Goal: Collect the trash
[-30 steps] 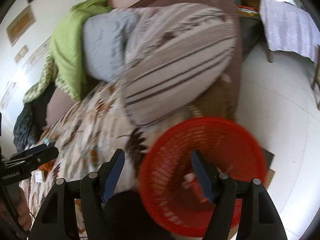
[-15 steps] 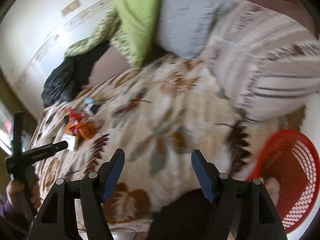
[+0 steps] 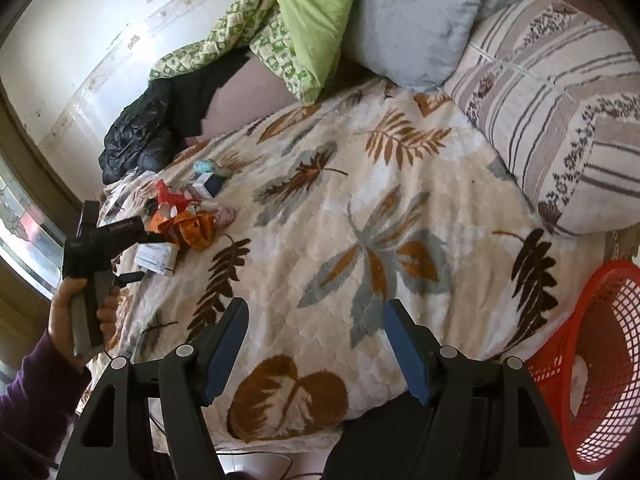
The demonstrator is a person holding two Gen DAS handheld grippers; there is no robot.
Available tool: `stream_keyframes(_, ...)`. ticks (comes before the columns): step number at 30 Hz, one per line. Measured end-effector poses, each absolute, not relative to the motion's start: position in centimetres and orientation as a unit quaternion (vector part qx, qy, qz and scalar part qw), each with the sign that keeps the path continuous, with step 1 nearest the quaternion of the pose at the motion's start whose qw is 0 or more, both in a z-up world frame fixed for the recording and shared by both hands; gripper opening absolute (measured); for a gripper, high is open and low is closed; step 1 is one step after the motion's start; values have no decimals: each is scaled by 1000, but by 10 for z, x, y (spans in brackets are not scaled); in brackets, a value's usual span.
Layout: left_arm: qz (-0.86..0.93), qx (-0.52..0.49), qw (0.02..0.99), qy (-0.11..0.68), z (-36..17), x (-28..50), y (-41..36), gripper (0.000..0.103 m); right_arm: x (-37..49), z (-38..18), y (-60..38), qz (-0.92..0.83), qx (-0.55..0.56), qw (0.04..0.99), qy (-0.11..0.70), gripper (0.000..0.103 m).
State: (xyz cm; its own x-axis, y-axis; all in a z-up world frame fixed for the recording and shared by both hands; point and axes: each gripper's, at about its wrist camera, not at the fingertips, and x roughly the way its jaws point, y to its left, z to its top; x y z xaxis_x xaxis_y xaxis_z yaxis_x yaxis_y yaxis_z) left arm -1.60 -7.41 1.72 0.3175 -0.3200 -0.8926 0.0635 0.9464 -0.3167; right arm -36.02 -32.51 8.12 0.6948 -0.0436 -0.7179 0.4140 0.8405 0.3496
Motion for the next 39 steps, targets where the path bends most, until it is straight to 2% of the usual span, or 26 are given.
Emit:
stream_keyframes(4, -113, -32, 817, 565, 14, -16, -94, 92, -356, 76, -326, -127, 253, 883, 375, 73)
stream_keyframes(6, -119, -1, 820, 560, 15, -19, -99, 83, -350, 74, -324, -120, 252, 882, 379, 73)
stream_keyframes(7, -121, 11, 823, 555, 18, -23, -99, 62, -347, 74, -324, -116, 251, 882, 381, 73)
stream_keyframes(9, -128, 23, 825, 550, 24, -29, -97, 43, -338, 73, -319, -104, 245, 884, 385, 73)
stream_keyframes(10, -137, 25, 823, 550, 29, -33, -92, 13, -333, 73, -316, -96, 241, 884, 388, 73)
stream_keyframes(18, -139, 43, 843, 517, 63, -70, -43, 13, -259, 64, -273, 7, 209, 889, 407, 73)
stream_keyframes(29, -132, 53, 863, 485, 71, -77, -25, 13, -131, 56, -212, 69, 97, 908, 402, 72)
stream_keyframes(30, -133, 53, 863, 484, 71, -77, -25, 13, -121, 51, -209, 66, 89, 907, 407, 70)
stream_keyframes(33, -134, 53, 864, 483, 70, -78, -23, 13, -101, 39, -205, 47, 64, 904, 421, 51)
stream_keyframes(34, -134, 52, 864, 483, 70, -78, -23, 14, -99, 38, -206, 47, 65, 902, 424, 34)
stream_keyframes(35, -134, 51, 864, 483, 70, -78, -23, 13, -99, 39, -208, 51, 70, 900, 427, 27)
stream_keyframes(39, -134, 50, 868, 476, 71, -82, -22, 13, -118, 50, -213, 60, 83, 901, 422, 24)
